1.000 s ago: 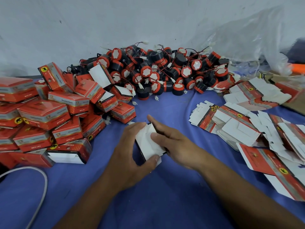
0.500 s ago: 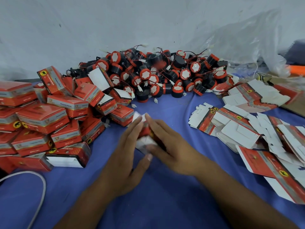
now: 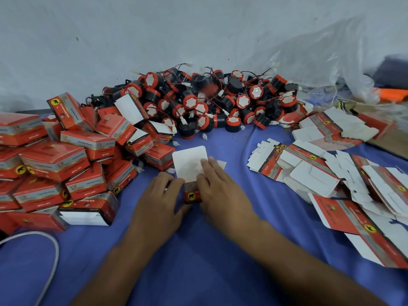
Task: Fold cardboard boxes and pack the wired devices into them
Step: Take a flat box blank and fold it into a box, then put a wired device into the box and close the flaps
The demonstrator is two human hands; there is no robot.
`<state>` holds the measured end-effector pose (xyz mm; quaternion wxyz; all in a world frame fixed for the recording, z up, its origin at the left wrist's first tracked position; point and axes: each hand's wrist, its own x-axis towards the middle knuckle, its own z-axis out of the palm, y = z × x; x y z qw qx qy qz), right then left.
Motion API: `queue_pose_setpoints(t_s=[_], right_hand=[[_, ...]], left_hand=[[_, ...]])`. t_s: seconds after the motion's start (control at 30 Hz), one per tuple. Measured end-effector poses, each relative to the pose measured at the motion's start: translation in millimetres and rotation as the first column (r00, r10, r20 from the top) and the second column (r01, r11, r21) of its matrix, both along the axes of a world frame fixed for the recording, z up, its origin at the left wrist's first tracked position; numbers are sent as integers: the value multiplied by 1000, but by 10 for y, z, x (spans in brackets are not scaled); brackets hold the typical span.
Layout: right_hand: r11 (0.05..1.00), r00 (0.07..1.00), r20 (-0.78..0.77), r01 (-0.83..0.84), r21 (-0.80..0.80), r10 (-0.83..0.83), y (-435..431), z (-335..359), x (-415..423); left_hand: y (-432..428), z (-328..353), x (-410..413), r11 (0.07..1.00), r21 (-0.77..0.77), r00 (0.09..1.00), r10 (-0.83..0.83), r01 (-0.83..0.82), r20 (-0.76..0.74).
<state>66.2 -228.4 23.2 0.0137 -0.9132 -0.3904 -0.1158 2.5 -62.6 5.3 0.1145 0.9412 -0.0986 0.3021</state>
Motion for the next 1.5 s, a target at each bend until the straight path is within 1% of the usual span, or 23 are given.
queue_pose_setpoints(t_s=[0.1, 0.13, 0.2, 0.27, 0.33, 0.4, 0.47, 0.53, 0.57, 0.63, 0.7, 0.83, 1.0, 1.07, 1.2, 1.33, 1.43, 1.5], right_hand=[[990, 991, 40, 128, -67, -126, 45, -25, -49], [986, 987, 47, 156, -65, -154, 38, -20, -46], [984, 985, 11, 174, -26, -174, 13, -21, -30], [985, 986, -37, 164, 44, -163, -17, -18, -15], [975, 977, -127, 189, 118, -174, -44, 7, -15], [962, 955, -246, 213, 170, -168, -61, 20, -19], [941, 941, -325, 188, 281, -91, -97, 14, -27], [901, 930, -366, 181, 394, -27, -130, 31, -29], [882, 923, -383, 201, 426, -26, -142, 42, -11], [827, 903, -426, 283, 486, -58, -150, 63, 76], [789, 889, -449, 336, 514, -87, -145, 72, 256], [758, 851, -503, 426, 494, -151, -99, -14, 813], [786, 852, -486, 431, 444, -194, 61, -27, 1570], [784, 872, -454, 406, 469, -180, 206, 9, 1809], [731, 876, -473, 383, 565, -93, 559, -17, 2274], [626, 887, -451, 410, 663, -102, 828, -229, 2532], [643, 887, -417, 440, 627, -200, 923, -357, 2590], [628, 892, -425, 421, 655, -154, 909, -376, 2569]], left_hand=[[-5, -35, 2, 999, -22, 1000, -25, 24, -17], [0, -41, 3, 999, -33, 1000, -20, 19, -16], [0, -48, 2, 996, -89, 1000, -6, 5, -20], [-33, -58, 3, 991, -134, 999, -3, -2, -35], [-73, -88, 5, 983, -182, 998, -28, 17, -54], [-81, -113, -7, 946, -320, 994, -73, 42, -86], [-55, -113, -22, 896, -441, 991, -98, 47, -93], [-21, -111, -29, 867, -497, 991, -86, 26, -99], [-5, -111, -26, 858, -514, 991, -76, 10, -107], [23, -110, -15, 845, -534, 989, -47, -35, -138], [55, -106, -13, 826, -558, 982, -28, -83, -187], [66, -119, -7, 872, -485, 980, -34, -66, -196], [41, -98, -51, 863, -498, 987, 0, -80, -160], [54, -90, -68, 852, -519, 989, -8, -71, -148], [55, -86, -79, 815, -574, 983, -34, -77, -180], [62, -108, -50, 822, -566, 982, -45, -69, -184], [70, -114, -44, 815, -576, 984, -38, -72, -177], [58, -124, -44, 813, -578, 984, -32, -76, -174]])
